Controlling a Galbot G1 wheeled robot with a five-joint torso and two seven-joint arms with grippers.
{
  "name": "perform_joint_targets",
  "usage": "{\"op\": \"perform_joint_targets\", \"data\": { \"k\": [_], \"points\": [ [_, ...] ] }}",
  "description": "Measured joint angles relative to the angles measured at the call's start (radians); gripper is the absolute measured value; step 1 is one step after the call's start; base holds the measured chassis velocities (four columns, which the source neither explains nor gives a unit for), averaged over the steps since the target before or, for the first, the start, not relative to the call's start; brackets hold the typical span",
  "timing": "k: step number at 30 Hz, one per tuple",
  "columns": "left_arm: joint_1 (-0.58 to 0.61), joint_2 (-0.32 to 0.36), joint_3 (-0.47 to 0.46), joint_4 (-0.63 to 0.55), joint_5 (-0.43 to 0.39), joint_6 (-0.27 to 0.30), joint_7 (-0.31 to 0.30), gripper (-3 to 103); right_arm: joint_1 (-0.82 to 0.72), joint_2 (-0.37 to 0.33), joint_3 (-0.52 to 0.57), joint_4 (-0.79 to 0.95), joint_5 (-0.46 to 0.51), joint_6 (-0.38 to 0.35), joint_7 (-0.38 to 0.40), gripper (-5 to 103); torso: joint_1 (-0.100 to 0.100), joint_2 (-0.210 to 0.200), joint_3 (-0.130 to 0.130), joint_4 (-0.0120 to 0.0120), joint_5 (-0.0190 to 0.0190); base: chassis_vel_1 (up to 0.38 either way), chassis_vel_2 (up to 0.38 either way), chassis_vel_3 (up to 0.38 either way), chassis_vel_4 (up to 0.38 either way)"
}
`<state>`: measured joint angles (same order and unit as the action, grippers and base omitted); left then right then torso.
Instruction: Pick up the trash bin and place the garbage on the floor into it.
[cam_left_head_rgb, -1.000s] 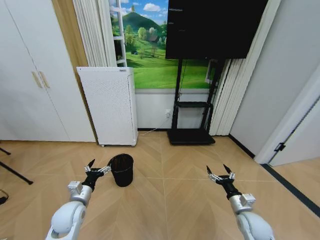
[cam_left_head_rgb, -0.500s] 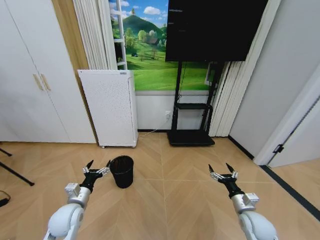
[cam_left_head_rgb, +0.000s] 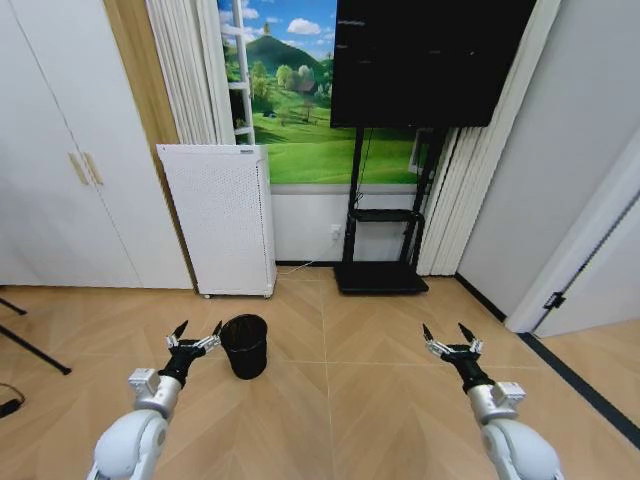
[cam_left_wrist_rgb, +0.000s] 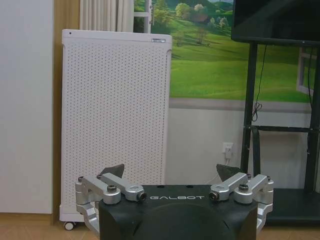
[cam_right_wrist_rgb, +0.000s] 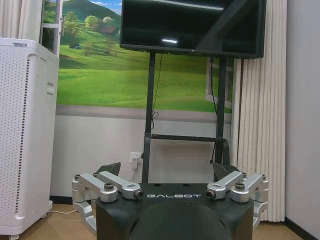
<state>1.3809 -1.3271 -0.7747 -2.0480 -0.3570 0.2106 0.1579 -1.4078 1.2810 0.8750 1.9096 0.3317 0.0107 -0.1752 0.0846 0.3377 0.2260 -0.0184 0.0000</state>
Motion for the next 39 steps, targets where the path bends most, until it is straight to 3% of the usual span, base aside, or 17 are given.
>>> {"op": "perform_joint_targets", "data": {
  "k": [11, 39],
  "points": [
    [0.008, -0.004, -0.031, -0.027, -0.034, 0.002, -0.001, 100, 0.014, -0.002, 0.013, 0.023, 0.02, -0.047, 0.026, 100, 0.015, 0.046, 0.03, 0.0001, 0.0, 0.0, 0.0, 0.0, 0.0],
    [0.039, -0.002, -0.023, -0.047, -0.034, 0.008, 0.007, 100, 0.011, -0.008, 0.022, 0.011, 0.04, -0.047, 0.034, 100, 0.056, 0.159, 0.103, 0.0, 0.0, 0.0, 0.0, 0.0, 0.0]
  ]
}}
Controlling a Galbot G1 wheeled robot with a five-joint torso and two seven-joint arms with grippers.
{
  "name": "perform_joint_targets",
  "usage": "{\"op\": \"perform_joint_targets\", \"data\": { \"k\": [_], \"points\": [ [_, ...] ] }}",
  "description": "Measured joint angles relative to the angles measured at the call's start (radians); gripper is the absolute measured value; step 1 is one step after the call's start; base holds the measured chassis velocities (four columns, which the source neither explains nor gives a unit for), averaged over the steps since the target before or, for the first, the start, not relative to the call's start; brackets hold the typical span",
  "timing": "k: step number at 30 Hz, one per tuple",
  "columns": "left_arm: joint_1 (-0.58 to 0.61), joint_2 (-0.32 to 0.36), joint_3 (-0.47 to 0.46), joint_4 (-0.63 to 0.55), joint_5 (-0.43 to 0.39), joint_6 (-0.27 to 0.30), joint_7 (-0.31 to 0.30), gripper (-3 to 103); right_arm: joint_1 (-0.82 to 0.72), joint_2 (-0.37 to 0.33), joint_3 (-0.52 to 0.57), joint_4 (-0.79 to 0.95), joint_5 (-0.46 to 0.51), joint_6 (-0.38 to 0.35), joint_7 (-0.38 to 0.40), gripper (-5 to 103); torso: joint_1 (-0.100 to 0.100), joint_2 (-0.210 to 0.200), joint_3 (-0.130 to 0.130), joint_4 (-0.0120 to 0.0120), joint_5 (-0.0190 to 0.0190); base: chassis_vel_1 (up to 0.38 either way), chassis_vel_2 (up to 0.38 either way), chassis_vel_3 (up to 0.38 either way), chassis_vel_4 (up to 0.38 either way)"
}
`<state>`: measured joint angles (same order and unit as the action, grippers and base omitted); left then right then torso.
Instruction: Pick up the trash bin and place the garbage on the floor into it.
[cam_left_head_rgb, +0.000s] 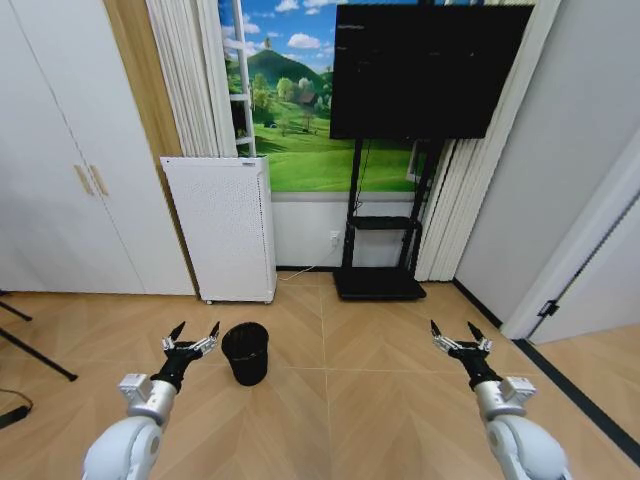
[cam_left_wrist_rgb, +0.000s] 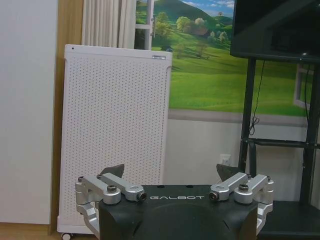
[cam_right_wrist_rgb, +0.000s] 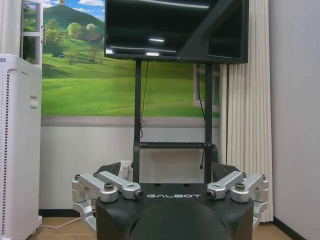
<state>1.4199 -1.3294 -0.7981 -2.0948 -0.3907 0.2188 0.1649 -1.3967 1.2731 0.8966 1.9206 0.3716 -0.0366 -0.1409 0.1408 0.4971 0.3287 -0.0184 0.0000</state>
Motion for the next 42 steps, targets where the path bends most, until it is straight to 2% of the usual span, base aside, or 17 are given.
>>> {"op": "perform_joint_targets", "data": {
  "k": [42],
  "points": [
    [0.004, -0.009, -0.003, -0.01, 0.001, -0.004, 0.004, 100, -0.013, 0.004, 0.012, 0.029, 0.004, -0.009, 0.003, 100, 0.069, 0.176, 0.107, 0.0, 0.0, 0.0, 0.0, 0.0, 0.0]
  ]
}}
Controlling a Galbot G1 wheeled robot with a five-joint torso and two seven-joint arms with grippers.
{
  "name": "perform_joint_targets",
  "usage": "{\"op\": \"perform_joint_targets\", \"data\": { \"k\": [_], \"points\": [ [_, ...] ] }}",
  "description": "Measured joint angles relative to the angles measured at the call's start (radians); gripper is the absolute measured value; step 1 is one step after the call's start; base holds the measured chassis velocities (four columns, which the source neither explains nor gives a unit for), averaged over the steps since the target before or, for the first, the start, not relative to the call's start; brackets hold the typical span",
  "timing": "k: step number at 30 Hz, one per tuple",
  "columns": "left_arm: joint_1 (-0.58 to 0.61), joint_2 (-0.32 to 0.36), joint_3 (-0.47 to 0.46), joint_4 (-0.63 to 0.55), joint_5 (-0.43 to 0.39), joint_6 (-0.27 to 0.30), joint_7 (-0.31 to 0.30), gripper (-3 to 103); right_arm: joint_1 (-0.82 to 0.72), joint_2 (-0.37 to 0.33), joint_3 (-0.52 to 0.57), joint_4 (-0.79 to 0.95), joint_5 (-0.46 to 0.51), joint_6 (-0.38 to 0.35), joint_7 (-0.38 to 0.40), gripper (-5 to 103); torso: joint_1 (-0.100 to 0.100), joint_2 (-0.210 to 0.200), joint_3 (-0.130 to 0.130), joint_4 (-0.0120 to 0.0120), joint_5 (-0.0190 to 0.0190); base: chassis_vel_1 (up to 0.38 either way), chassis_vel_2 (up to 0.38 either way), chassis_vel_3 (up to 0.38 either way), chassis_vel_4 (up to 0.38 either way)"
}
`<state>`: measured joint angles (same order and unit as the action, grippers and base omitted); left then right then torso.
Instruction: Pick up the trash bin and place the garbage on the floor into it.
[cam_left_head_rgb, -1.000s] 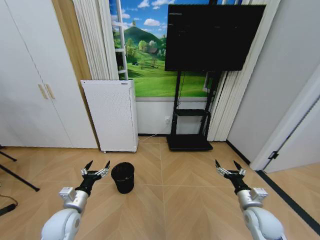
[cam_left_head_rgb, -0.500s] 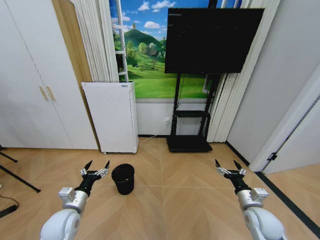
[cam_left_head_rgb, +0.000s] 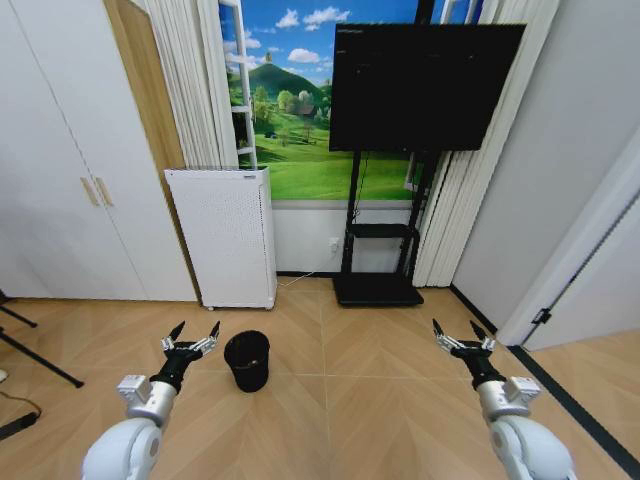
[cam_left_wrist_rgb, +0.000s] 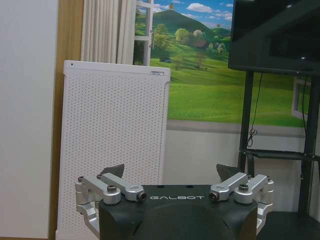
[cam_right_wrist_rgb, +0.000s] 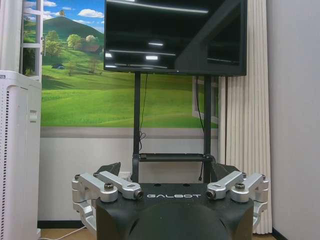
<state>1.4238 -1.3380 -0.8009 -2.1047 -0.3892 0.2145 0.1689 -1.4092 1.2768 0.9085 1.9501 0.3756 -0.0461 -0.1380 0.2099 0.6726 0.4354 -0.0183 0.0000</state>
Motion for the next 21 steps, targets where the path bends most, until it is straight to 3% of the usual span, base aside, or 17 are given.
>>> {"op": "perform_joint_targets", "data": {
  "k": [21],
  "points": [
    [-0.002, 0.002, -0.005, -0.003, -0.006, 0.0, 0.013, 100, -0.008, -0.007, -0.009, 0.02, -0.002, -0.013, 0.001, 100, 0.032, 0.077, 0.045, -0.0001, 0.0, 0.0, 0.0, 0.0, 0.0]
  ]
}}
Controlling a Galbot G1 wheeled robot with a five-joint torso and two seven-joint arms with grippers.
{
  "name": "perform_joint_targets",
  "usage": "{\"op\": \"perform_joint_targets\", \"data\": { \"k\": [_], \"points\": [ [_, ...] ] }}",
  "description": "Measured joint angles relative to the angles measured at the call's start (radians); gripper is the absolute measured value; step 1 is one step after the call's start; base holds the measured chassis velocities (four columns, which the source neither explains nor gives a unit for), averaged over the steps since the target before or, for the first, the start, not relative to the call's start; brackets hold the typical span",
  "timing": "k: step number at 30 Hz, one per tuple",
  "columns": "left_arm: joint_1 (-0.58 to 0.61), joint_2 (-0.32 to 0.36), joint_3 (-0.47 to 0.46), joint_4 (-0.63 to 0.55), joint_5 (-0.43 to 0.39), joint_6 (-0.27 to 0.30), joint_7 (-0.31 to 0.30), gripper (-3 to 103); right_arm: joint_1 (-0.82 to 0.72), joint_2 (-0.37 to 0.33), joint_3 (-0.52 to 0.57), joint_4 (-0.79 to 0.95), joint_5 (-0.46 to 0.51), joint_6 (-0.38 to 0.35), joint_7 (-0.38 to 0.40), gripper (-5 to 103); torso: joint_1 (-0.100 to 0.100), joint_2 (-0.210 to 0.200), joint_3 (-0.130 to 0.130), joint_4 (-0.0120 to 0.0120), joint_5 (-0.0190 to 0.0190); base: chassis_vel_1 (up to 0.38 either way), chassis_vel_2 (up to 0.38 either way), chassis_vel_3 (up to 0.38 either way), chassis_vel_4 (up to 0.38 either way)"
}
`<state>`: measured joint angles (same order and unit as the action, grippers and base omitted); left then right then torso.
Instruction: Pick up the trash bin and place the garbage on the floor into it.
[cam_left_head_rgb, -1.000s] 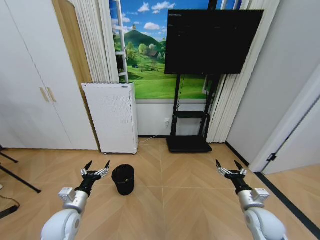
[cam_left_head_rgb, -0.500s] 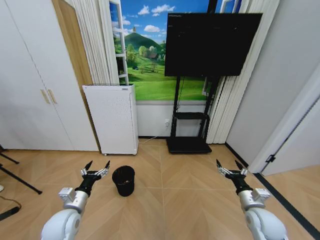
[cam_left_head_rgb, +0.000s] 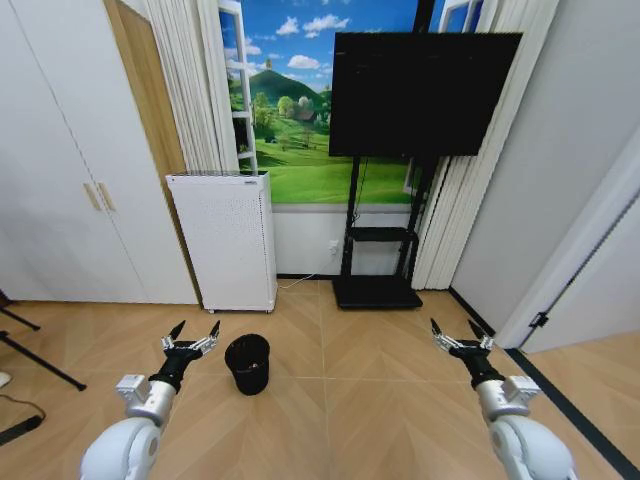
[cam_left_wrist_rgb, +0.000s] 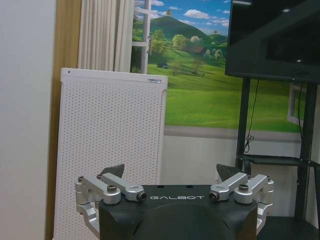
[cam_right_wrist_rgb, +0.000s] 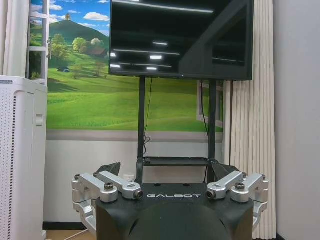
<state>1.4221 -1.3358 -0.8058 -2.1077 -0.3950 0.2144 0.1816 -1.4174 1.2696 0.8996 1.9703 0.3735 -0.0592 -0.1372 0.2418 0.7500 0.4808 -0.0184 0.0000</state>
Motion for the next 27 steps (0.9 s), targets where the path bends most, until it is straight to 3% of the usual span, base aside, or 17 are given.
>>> {"op": "perform_joint_targets", "data": {
  "k": [27],
  "points": [
    [-0.006, 0.013, -0.003, -0.003, -0.021, 0.007, -0.008, 100, 0.001, 0.004, -0.008, 0.006, 0.0, -0.008, 0.011, 100, 0.055, 0.13, 0.075, 0.0, 0.0, 0.0, 0.0, 0.0, 0.0]
  ]
}}
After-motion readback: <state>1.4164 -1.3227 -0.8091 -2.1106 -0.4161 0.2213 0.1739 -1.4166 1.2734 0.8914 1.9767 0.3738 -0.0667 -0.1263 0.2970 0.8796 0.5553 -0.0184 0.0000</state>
